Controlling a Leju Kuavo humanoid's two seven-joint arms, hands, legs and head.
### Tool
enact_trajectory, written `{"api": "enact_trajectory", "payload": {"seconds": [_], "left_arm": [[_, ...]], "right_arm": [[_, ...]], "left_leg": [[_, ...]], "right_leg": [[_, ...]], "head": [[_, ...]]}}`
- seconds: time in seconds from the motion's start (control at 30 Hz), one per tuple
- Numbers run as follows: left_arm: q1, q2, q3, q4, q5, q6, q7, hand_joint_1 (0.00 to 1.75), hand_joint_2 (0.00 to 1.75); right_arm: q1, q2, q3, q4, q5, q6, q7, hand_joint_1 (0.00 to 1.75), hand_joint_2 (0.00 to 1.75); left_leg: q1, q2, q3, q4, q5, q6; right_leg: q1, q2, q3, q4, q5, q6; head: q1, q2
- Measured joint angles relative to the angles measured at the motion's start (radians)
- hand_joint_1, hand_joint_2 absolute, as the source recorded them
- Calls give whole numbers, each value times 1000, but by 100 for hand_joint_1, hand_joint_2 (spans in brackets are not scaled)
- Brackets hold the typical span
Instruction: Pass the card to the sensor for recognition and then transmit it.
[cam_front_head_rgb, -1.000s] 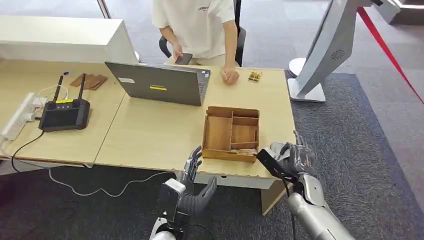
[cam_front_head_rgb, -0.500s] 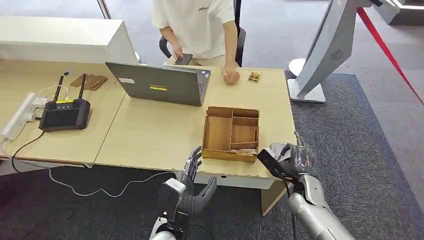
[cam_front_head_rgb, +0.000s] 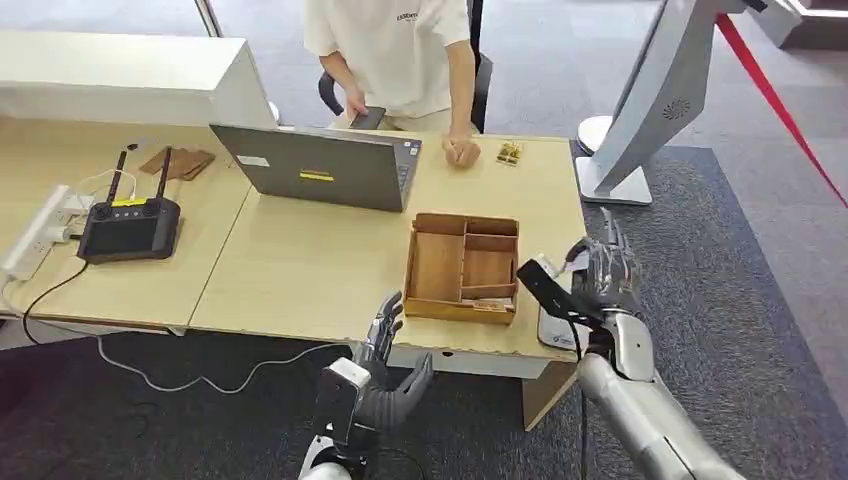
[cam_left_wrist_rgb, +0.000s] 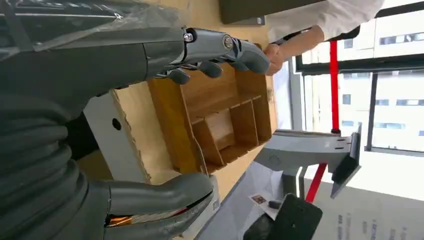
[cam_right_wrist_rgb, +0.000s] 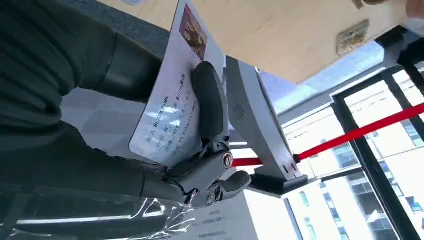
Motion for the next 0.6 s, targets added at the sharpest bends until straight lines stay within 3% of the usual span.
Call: {"api": "enact_trajectory", "payload": {"seconds": [0.3, 0.6], "left_arm": [[1, 0, 1, 0, 2, -6, -3, 0, 175], [-6, -6, 0, 19, 20, -49, -19, 0, 175]], "right_arm": [[0, -19, -2, -105, 25, -1, -5, 175, 175], [-35, -40, 0, -278, 75, 109, 38, 175, 175]], "left_leg": [[0, 0, 0, 0, 0, 0], [0, 0, 0, 0, 0, 0]], "right_leg": [[0, 0, 0, 0, 0, 0], [0, 0, -1, 0, 0, 0]], "head": [[0, 0], [0, 0]]}}
